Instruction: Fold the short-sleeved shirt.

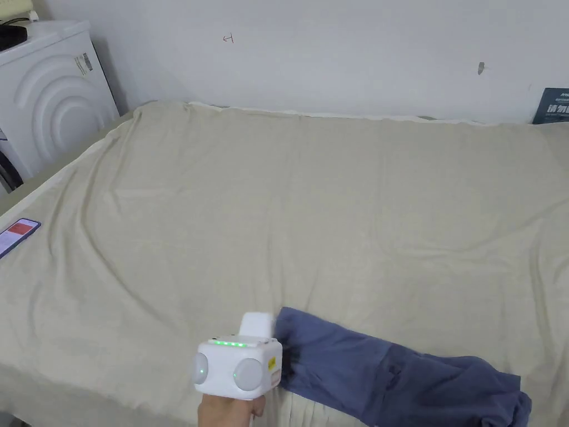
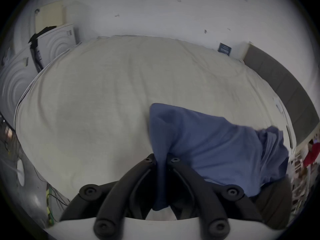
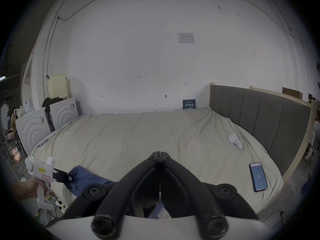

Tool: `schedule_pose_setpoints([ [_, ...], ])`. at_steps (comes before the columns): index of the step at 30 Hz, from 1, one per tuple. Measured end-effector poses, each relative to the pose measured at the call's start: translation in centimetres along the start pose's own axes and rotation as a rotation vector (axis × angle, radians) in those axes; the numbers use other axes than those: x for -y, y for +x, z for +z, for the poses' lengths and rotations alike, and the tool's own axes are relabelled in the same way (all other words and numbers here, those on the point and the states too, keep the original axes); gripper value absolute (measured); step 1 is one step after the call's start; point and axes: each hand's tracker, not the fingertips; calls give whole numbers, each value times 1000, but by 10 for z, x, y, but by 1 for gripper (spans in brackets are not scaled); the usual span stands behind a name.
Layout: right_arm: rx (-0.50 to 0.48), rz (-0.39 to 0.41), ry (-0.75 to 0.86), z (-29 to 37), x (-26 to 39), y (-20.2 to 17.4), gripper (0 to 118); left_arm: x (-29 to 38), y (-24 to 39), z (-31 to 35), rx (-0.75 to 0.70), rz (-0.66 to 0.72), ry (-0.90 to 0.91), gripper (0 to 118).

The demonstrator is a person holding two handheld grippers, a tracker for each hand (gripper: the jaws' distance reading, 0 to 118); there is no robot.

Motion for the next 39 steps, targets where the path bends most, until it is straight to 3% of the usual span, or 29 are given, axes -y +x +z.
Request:
schedule_pose_setpoints([
  [2, 0, -11, -1, -1, 0, 0, 0, -2, -6, 13, 35, -9, 27, 9],
  [5, -1, -15, -4, -2, 0, -1, 0, -5, -11, 17, -111, -143, 104, 9],
  [9, -4, -1, -5, -3, -2, -4, 0, -45, -53, 26, -129, -46, 139, 9],
  [12, -9, -1, 1, -3, -4, -6, 0, -62, -85, 33, -268, -115, 193, 9],
  [15, -15, -3, 6, -5, -4, -8, 0, -62, -86, 58, -258, -131, 238, 9],
  [17, -18, 0, 7, -7, -4, -10, 0, -48, -67, 71, -232, -175, 266, 9],
  [19, -18, -3, 7, -7, -3, -11, 0, -28, -36, 79, -207, -306, 306, 9],
  [26, -22, 11, 12, 3, -2, -10, 0, 51, 106, 89, 91, -458, 249, 9],
  [29, -12, 12, 11, 6, -1, -7, 0, 85, 143, 65, 141, -507, 167, 9],
  [32, -4, 5, 6, 6, 1, -1, 0, 108, 161, 25, 86, -517, 110, 11],
  [33, 1, 3, 2, 7, 1, 0, 0, 112, 161, 18, 78, -511, 107, 27],
  [34, 2, 1, 1, 8, 1, 2, 0, 117, 160, 15, 86, -504, 114, 50],
  [36, 6, 0, 0, 9, 1, 5, 0, 119, 157, 27, 144, -452, 115, 109],
  [39, 4, 2, 0, 9, 4, 7, 0, 117, 146, 60, 147, -445, 227, 118],
])
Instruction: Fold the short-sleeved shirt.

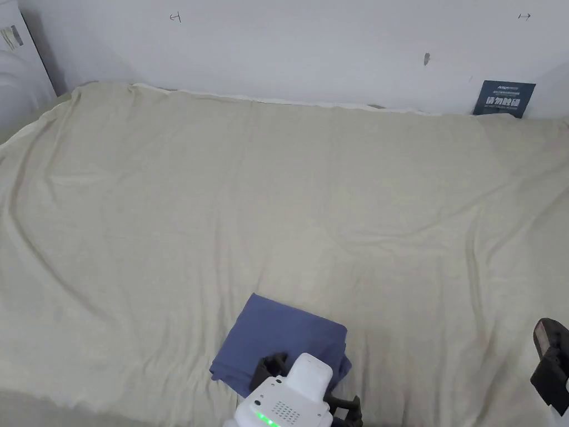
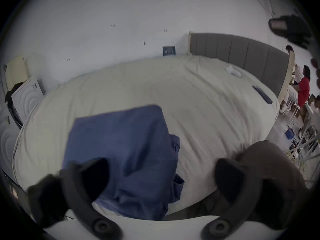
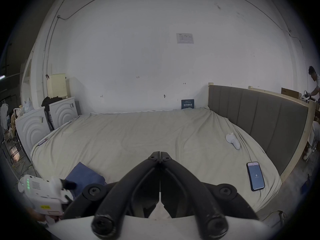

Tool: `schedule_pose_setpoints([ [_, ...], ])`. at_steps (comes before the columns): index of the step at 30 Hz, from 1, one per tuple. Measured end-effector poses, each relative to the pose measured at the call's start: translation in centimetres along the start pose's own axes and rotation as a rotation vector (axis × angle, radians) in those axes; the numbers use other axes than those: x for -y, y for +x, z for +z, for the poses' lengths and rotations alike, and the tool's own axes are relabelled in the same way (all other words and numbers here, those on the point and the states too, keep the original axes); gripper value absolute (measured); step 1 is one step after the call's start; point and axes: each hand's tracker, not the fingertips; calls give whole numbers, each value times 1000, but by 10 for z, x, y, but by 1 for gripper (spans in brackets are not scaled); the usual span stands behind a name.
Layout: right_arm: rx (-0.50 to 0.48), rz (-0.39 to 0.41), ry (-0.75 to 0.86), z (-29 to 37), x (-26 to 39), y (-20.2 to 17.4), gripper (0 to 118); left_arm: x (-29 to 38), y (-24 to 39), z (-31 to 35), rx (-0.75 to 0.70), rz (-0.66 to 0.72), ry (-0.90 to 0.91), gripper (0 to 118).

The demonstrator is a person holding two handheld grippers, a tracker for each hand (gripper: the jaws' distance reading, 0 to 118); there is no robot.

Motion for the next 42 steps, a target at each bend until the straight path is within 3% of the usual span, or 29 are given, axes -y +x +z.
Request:
schedule_pose_setpoints([
  [4, -5, -11, 0, -4, 4, 1, 0, -27, -31, 35, -105, 10, 179, 118],
  [8, -12, -27, 4, -4, 4, -1, 0, -39, -66, 7, -358, -30, 205, 113],
  [9, -16, -27, 5, -3, 3, -2, 0, -39, -73, -1, -386, -28, 180, 90],
  [11, -20, -19, 11, 1, 3, -5, 0, -31, -82, -27, -452, -28, 113, 21],
  [12, -19, -15, 12, 1, 4, -5, 0, -25, -84, -35, -446, -15, 83, 5],
  [14, -24, -17, 13, 3, 4, -5, 0, -12, -75, -40, -340, 24, 39, 5],
  [18, -25, -21, 14, 2, 3, -4, 0, 34, -24, -55, -233, -92, -30, 3],
  [22, -43, -9, 14, 1, 0, -10, 0, 35, 11, -52, -130, 9, -30, 1],
  [25, -87, 9, 21, -1, 0, -21, 0, 10, 14, -26, 46, 116, 2, 1],
  [28, -178, 19, -19, -11, -1, -38, 0, -13, 8, 6, 61, 38, 130, 1],
  [31, -356, 6, -89, -26, 0, -60, 0, -60, -38, 39, 181, 246, 189, 1],
  [34, -658, -111, -305, -71, 16, -79, 0, -83, -94, 52, 281, 331, 216, 1],
  [35, -695, -162, -380, -93, 29, -86, 0, -85, -112, 46, 265, 321, 214, 1],
  [37, -668, -226, -519, -126, 56, -101, 0, -88, -142, 33, 242, 345, 148, 1],
  [39, -772, -432, -627, -156, 86, -104, 0, -91, -172, 24, 326, 450, 58, 1],
  [41, -786, -659, -734, -179, 119, -108, 0, -93, -200, 17, 430, 606, -6, 1],
  [42, -799, -703, -751, -185, 131, -108, 0, -90, -206, 12, 417, 621, -11, 1],
])
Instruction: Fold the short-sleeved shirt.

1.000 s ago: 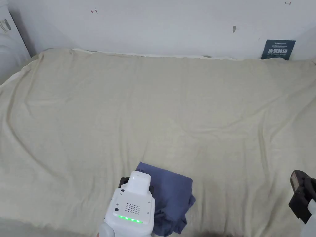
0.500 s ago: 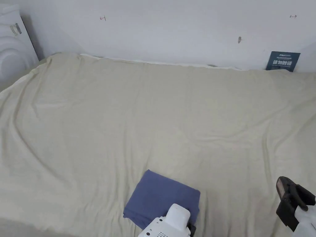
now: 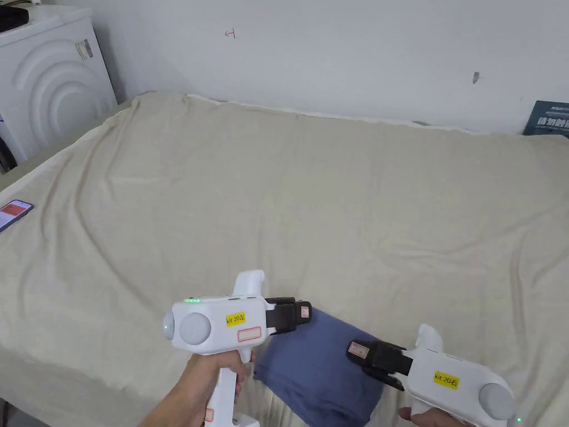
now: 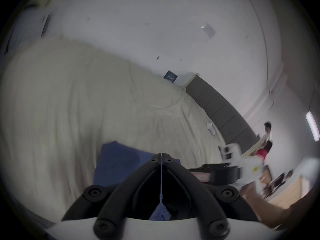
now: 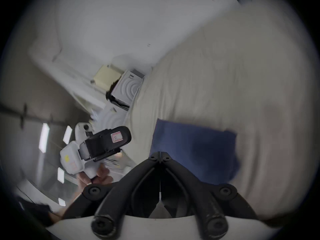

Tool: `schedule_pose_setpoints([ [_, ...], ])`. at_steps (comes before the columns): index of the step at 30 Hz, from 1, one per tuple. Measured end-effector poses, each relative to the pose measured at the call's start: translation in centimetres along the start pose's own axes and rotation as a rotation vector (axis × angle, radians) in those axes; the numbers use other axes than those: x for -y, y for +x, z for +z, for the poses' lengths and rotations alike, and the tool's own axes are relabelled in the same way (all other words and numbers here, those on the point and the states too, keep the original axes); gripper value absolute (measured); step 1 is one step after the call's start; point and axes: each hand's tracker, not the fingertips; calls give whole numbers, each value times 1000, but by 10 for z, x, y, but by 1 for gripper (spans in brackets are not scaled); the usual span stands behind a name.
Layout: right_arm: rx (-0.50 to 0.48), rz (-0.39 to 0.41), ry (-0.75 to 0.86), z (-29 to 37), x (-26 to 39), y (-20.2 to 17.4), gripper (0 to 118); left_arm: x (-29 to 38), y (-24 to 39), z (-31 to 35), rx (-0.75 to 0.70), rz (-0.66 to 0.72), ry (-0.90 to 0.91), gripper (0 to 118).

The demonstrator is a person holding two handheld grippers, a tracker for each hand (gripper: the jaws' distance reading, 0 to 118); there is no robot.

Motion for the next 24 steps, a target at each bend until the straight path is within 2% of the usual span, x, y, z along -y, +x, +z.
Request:
schedule_pose_setpoints([
  [2, 98, -53, -5, -11, 5, 15, 0, 2, -16, -5, -52, -6, 13, 1],
  [3, 138, -83, -41, -17, 4, 23, 0, 1, -23, -7, -61, -3, 8, 7],
  [4, 196, -129, -86, -22, 4, 31, 0, 0, -30, -11, -71, 3, -1, 27],
  [5, 219, -150, -102, -24, 4, 37, 0, 6, -28, -11, -84, 23, -54, 56],
  [6, 168, -146, -78, -25, 4, 42, 0, 6, -30, -11, -72, 26, -66, 98],
  [7, 125, -171, -60, -23, 2, 45, 0, 6, -32, -13, -70, 23, -71, 118],
  [8, 143, -189, -70, -23, 1, 46, 0, 7, -33, -15, -69, 22, -85, 118],
  [10, 136, -168, -75, -22, 2, 45, 0, 6, -24, -12, -69, 17, -79, 118],
  [12, 132, -142, -78, -22, 2, 46, 0, 4, -30, -21, -152, 17, -68, 118],
  [19, 117, -133, -73, -20, 6, 45, 0, 14, -63, -67, -264, 108, -127, 118],
  [20, 117, -130, -68, -20, 8, 45, 0, 23, -63, -72, -253, 123, -188, 118],
  [21, 117, -130, -62, -20, 9, 45, 0, 36, -54, -73, -233, 110, -199, 118],
  [22, 116, -130, -57, -19, 10, 45, 0, 47, -46, -77, -293, -21, -173, 118],
  [23, 115, -129, -54, -18, 11, 45, 0, 56, -36, -79, -308, -91, -204, 117],
  [24, 116, -128, -53, -18, 11, 45, 0, 62, -29, -80, -301, -130, -237, 104],
])
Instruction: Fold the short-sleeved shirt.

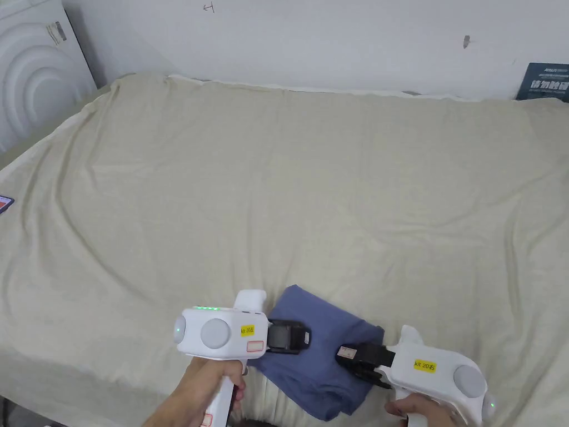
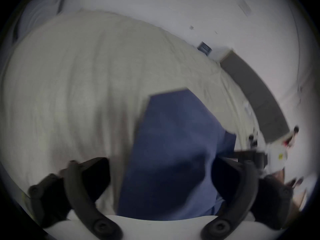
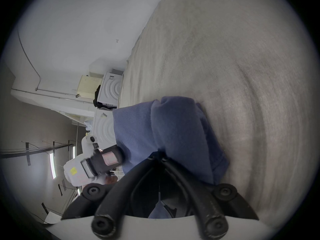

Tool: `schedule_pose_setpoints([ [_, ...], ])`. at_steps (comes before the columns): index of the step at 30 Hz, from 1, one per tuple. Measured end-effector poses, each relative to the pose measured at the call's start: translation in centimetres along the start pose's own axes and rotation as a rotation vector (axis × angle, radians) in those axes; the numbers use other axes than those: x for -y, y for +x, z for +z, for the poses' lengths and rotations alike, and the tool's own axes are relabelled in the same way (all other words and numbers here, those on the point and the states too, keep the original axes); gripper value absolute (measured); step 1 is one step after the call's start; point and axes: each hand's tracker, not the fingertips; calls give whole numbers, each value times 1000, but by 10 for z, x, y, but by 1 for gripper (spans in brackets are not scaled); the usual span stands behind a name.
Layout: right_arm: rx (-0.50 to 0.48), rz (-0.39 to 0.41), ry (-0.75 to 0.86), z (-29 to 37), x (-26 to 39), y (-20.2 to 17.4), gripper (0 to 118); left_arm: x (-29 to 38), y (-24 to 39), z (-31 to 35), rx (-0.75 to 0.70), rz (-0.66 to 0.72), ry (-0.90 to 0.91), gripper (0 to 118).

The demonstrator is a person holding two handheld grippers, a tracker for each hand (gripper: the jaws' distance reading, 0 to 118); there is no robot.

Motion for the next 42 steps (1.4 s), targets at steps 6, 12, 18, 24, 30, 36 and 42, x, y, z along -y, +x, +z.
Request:
schedule_pose_setpoints([
  [6, 68, 74, -5, -1, 1, -20, 0, 16, 21, 25, -50, -161, 18, 23],
  [12, 84, 231, 94, 10, -1, -61, 0, 9, 42, 46, -161, -310, 76, 23],
  [18, 105, 395, 137, 23, -23, -128, 0, -61, -11, 54, -311, -291, 126, 23],
  [24, 298, 597, 128, 11, -36, -197, 0, -140, -124, 65, -499, -186, 121, 23],
  [30, 512, 807, 197, -15, -31, -238, 0, -177, -263, 93, -663, 42, 116, 23],
  [36, 592, 877, 227, -25, -28, -242, 0, -174, -352, 120, -800, 161, 126, 23],
  [42, 610, 860, 242, -28, -37, -233, 0, -149, -356, 116, -851, 164, 129, 118],
])
